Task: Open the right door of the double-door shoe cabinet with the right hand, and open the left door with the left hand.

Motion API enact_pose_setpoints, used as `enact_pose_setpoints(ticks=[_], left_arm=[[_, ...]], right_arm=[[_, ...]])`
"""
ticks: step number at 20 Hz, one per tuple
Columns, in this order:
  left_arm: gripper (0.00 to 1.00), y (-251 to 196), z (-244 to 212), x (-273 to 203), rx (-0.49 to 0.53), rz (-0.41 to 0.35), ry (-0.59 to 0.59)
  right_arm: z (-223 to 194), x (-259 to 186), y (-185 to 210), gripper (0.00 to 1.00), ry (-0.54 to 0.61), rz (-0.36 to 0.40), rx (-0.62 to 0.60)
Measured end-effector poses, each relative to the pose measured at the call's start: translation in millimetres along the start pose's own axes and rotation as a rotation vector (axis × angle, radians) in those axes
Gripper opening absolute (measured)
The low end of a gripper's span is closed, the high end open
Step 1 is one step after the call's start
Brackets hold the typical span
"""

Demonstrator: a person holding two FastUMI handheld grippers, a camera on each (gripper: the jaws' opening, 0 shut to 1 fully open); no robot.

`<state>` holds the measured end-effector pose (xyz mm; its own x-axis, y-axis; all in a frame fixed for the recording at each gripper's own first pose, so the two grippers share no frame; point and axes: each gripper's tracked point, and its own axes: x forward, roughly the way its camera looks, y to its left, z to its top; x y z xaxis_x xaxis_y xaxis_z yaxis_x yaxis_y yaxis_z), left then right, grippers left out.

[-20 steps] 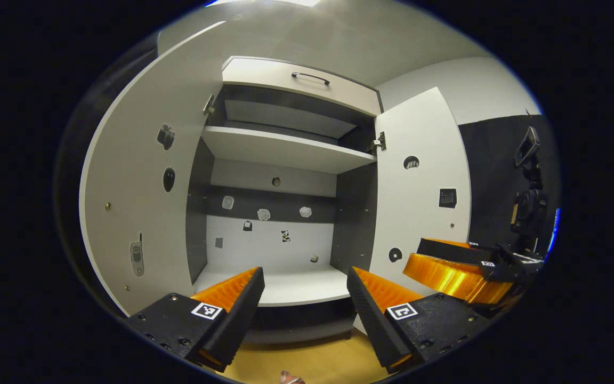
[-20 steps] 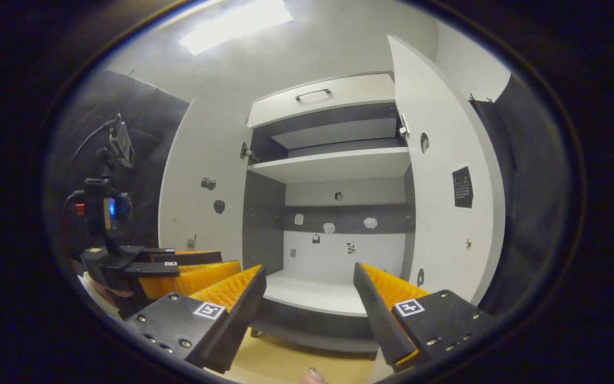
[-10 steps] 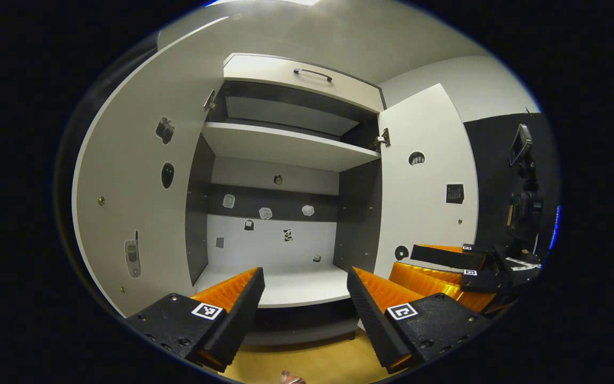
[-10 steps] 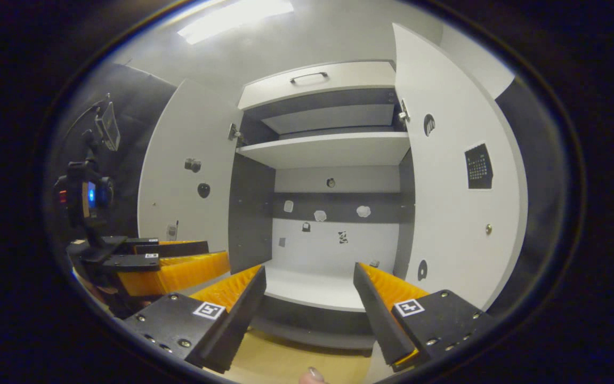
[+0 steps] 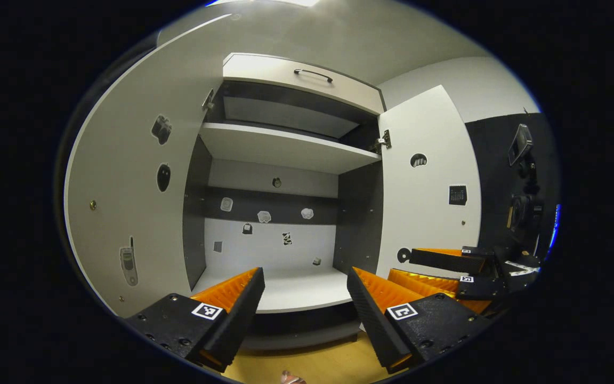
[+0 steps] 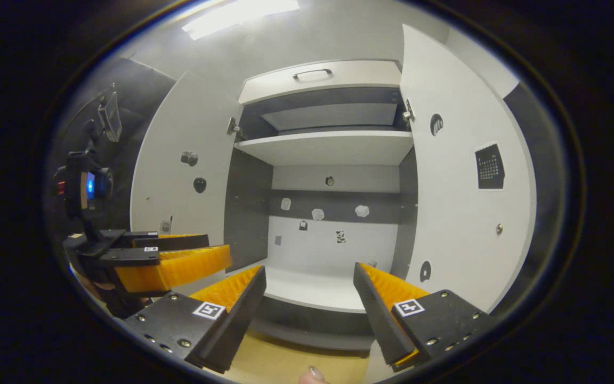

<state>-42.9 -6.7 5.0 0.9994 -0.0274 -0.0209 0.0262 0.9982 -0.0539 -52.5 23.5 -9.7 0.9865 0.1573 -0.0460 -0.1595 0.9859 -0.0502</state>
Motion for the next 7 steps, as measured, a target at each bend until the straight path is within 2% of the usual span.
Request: enact_pose_setpoints(ticks=[5,6,7], left_arm=[[0.96,4.3,-2.0,5.0,-0.011,-0.005,-0.002],[0.93,5.4,-2.6,5.9,-0.01,-0.003,0.0],[0.96,5.6,-3.0,6.3,-0.01,-0.002,-0.001]], right_arm=[[-1.0,5.2,0.7,0.99,0.003,-0.015,-0.02],[-1.2,5.9,1.1,0.99,0.003,-0.013,-0.02],[-1.4,6.2,1.2,0.99,0.004,-0.011,-0.017]])
